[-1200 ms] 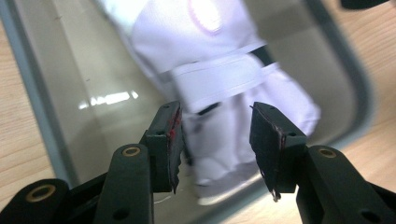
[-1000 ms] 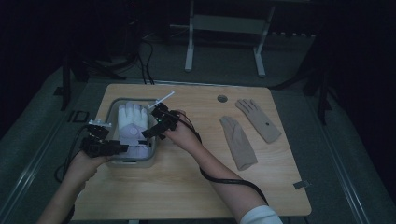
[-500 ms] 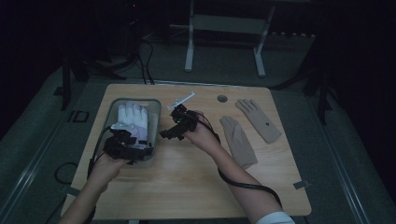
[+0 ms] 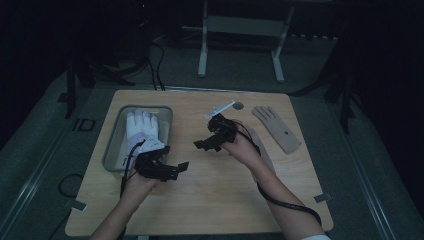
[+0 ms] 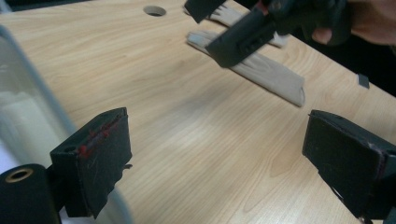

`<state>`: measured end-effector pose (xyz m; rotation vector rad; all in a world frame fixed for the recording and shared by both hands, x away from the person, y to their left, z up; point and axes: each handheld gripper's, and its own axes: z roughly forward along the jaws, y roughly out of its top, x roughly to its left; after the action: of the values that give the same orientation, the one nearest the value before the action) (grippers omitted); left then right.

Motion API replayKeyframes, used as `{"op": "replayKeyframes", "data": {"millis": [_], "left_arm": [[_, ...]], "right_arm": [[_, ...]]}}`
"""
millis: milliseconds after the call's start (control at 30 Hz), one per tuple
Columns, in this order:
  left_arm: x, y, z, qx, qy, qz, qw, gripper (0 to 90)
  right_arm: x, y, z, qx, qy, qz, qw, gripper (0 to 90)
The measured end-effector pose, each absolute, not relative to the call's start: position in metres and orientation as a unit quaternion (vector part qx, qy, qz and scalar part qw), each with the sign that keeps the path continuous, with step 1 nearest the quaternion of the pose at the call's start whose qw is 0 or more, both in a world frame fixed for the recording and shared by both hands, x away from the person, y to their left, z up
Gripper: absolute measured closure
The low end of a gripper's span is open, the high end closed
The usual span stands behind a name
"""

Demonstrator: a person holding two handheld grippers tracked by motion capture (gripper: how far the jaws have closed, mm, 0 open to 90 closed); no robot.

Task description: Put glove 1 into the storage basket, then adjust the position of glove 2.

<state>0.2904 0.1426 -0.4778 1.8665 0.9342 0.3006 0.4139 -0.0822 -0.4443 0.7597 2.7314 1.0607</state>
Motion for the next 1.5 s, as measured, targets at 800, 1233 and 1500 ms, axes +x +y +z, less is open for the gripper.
{"op": "replayKeyframes", "data": {"millis": [800, 1233, 1500], "left_arm": [[0.284, 0.086, -0.550, 0.798, 0.325, 0.119, 0.492, 8.1], [0.281, 0.090, -0.563, 0.788, 0.327, 0.116, 0.509, 8.1], [0.281, 0.092, -0.567, 0.792, 0.324, 0.120, 0.504, 8.1]], "right_arm": [[0.420, -0.193, -0.464, 0.296, 0.882, 0.359, 0.081, 15.4], [0.419, -0.239, -0.504, 0.280, 0.899, 0.314, 0.121, 29.4], [0.421, -0.254, -0.525, 0.283, 0.897, 0.298, 0.165, 35.1]]}}
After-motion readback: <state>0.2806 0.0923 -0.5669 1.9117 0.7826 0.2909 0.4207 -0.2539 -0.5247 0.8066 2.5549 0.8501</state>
